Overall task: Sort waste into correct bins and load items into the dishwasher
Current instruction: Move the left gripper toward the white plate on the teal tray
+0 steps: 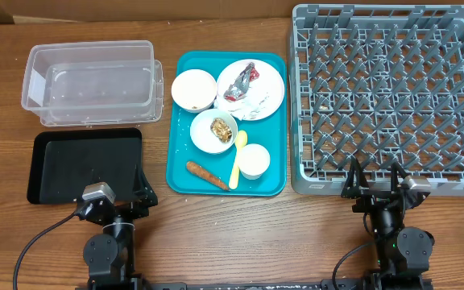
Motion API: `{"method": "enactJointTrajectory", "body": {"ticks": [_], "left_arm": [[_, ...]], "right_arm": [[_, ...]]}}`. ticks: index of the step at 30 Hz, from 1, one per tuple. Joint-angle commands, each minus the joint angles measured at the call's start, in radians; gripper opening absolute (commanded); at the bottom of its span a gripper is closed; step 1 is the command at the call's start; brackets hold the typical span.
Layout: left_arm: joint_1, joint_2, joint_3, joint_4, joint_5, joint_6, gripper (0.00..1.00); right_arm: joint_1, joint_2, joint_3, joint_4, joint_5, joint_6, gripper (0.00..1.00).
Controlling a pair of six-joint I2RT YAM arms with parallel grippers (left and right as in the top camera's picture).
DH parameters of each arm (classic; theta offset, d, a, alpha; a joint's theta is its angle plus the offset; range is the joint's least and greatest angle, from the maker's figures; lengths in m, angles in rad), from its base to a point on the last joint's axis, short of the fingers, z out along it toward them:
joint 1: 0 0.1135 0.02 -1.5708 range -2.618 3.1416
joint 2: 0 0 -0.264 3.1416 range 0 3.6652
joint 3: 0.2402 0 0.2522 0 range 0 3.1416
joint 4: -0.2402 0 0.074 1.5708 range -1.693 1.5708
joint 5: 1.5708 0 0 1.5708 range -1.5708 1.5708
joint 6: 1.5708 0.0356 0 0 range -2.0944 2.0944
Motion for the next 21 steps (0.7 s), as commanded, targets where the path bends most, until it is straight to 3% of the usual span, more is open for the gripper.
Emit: {"method": "enactJointTrajectory", "body": {"ticks": [1,9,14,21], "left_arm": [[-0.006,-0.010,-0.005,0.003,0.008,0.015,1.00],[-0.006,-0.010,-0.005,0.046,-0.012,0.013,1.00],[-0.006,-0.010,0.002,0.156,0.208,0.150,1.00],[-0.006,0.095,0.190,0.095,0.329,0.227,1.00]], "right_arm": [[-0.002,0.002,-0.011,0.006,-0.006,0.005,1.00],[-0.002,0.002,-0.010,0.018,-0.076,0.005,1.00],[-0.002,0.002,-0.009,0.052,-0.168,0.005,1.00],[-0.002,0.004,0.108,-0.098,-0.178,-0.031,1.00]]}}
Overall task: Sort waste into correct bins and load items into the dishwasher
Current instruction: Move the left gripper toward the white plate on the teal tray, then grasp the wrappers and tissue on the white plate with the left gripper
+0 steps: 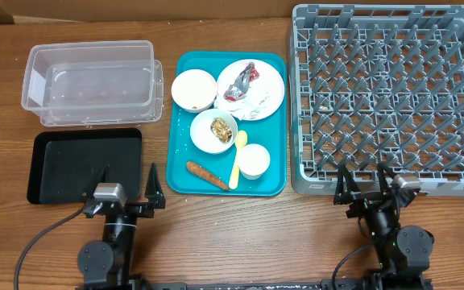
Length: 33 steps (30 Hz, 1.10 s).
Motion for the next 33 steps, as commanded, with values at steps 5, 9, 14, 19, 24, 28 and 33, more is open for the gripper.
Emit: {"method": "enactJointTrajectory", "body": {"ticks": [5,9,14,19,24,28,33], "left_arm": [[-0.006,0.335,0.406,-0.130,0.231,0.171,1.00],[-0.007,0.621,0.685,-0.283,0.322,0.193,1.00],[-0.027,0.949,1.032,-0.468,0.375,0.257,1.00],[-0.135,1.283,1.390,-0.642,0.344,0.387,1.00],[-0.268,1.618,1.759,-0.858,0.282,0.427,1.00],[-0.342,1.815,1.932,-0.942,0.187,0.433,1.00],[-0.385,1.963,1.940,-0.888,0.171,0.427,1.00]], "right_arm": [[-0.002,0.033,0.248,-0.184,0.002,-0.134,1.00],[-0.002,0.099,0.400,-0.282,0.028,-0.137,1.00],[-0.002,0.211,0.557,-0.380,0.029,-0.137,1.00],[-0.002,0.362,0.699,-0.491,0.027,-0.136,1.00],[-0.002,0.495,0.797,-0.601,0.027,-0.136,1.00],[-0.002,0.551,0.795,-0.625,0.026,-0.134,1.00],[-0.002,0.628,0.795,-0.629,0.014,-0.124,1.00]]}}
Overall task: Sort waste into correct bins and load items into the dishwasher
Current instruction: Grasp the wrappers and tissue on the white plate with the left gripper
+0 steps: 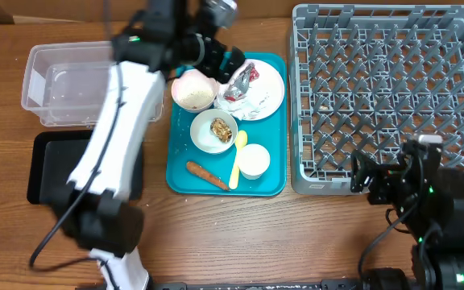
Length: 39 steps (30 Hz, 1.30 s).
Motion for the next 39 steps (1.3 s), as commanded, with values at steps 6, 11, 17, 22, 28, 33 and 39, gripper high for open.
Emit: {"method": "enactJointTrajectory", "body": {"ticks": [6,11,17,22,28,33,39], "left_arm": [[-0.053,0.196,0.030,0.054,-0.045,0.077,1.00],[-0.111,0.266,0.030,0.016,-0.171,0.197,0.98],[-0.192,0.365,0.030,-0.008,-0.335,0.271,0.92],[-0.212,0.425,0.030,-0.010,-0.477,0.236,0.85],[-0.203,0.438,0.030,-0.005,-0.481,0.208,0.79],[-0.195,0.438,0.030,0.011,-0.480,0.204,0.47],[-0.195,0.438,0.030,0.025,-0.476,0.177,0.17]], "right_arm": [[-0.002,0.107,0.024,-0.026,-0.116,0.003,1.00],[-0.002,0.155,0.024,-0.043,-0.118,0.003,1.00],[-0.002,0.186,0.024,-0.047,-0.118,0.003,1.00],[-0.002,0.192,0.024,-0.055,-0.122,0.003,0.99],[-0.002,0.192,0.024,-0.054,-0.122,0.003,0.99],[-0.002,0.192,0.024,-0.055,-0.123,0.003,0.98],[-0.002,0.192,0.024,-0.055,-0.123,0.003,0.97]]}}
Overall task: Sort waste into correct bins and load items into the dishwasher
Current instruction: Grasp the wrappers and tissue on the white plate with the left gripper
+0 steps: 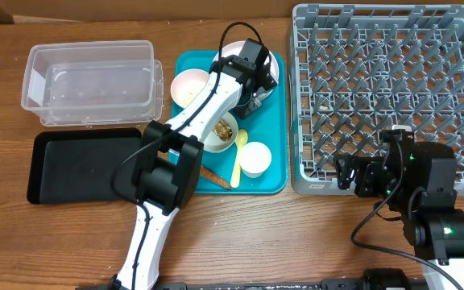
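Observation:
A teal tray point(275, 165) holds a white plate point(274, 74), a crumb-flecked bowl point(185, 85), a bowl of food scraps point(221, 134), a yellow spoon point(236, 163), a small white cup point(254, 159) and a carrot point(217, 180). My left gripper point(253, 98) reaches down onto the plate and covers the wrapper and napkin there; whether its jaws grip anything is hidden. The right gripper point(346, 175) hovers open and empty by the near left corner of the grey dish rack point(393, 89).
A clear plastic bin point(91, 80) stands at the back left. A black tray point(67, 165) lies in front of it. The left arm stretches across the teal tray's left half, over the food bowl and carrot.
My left gripper has moved from above the plate's left edge down onto the plate, covering the wrapper. The right arm has shifted slightly, its gripper a little further left by the rack's corner.
Both arms rested folded at the table's front edge with grippers open. A moment later they stood slightly raised. Then the left arm was stretched out high over the teal tray while the right had risen by the rack. Now the left gripper is down on the plate.

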Motion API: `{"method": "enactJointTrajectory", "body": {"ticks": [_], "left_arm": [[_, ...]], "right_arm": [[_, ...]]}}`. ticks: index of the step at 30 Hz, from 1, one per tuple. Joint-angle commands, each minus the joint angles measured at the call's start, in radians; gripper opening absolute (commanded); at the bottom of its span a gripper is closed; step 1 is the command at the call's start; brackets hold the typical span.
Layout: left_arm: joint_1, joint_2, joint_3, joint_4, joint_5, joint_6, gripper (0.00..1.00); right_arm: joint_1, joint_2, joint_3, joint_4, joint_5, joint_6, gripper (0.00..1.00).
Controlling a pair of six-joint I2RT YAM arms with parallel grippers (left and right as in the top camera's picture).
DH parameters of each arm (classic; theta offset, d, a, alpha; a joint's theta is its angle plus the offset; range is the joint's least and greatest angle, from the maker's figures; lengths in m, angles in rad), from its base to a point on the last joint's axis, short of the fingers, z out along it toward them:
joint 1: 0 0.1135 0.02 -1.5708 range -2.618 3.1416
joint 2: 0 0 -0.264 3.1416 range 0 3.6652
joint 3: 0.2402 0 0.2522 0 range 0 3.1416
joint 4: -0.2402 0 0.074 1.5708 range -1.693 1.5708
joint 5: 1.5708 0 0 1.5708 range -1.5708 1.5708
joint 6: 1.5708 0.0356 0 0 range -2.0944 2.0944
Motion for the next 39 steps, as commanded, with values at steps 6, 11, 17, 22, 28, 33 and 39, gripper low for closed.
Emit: {"method": "enactJointTrajectory", "body": {"ticks": [6,11,17,22,28,33,39], "left_arm": [[0.003,0.003,0.023,0.003,-0.010,-0.039,0.04],[0.002,-0.011,0.027,-0.021,-0.010,-0.058,0.04],[0.002,-0.027,0.086,-0.094,-0.009,-0.099,0.04],[0.002,-0.027,0.167,-0.145,-0.009,-0.154,0.04],[0.002,-0.027,0.261,-0.196,0.051,-0.203,0.11],[0.002,-0.027,0.261,-0.225,0.150,-0.206,0.24],[0.003,-0.027,0.257,-0.225,0.167,-0.224,0.58]], "right_arm": [[-0.002,-0.004,0.024,0.003,-0.006,0.004,0.95],[-0.002,-0.004,0.024,0.003,-0.006,0.003,0.95],[-0.002,-0.004,0.024,0.003,-0.006,0.003,0.95],[-0.002,-0.004,0.024,0.003,-0.006,0.003,0.95],[-0.002,-0.004,0.024,0.003,-0.006,0.003,0.95],[-0.002,-0.004,0.024,-0.009,-0.006,0.003,0.95],[-0.002,-0.004,0.024,-0.026,-0.006,0.003,0.94]]}}
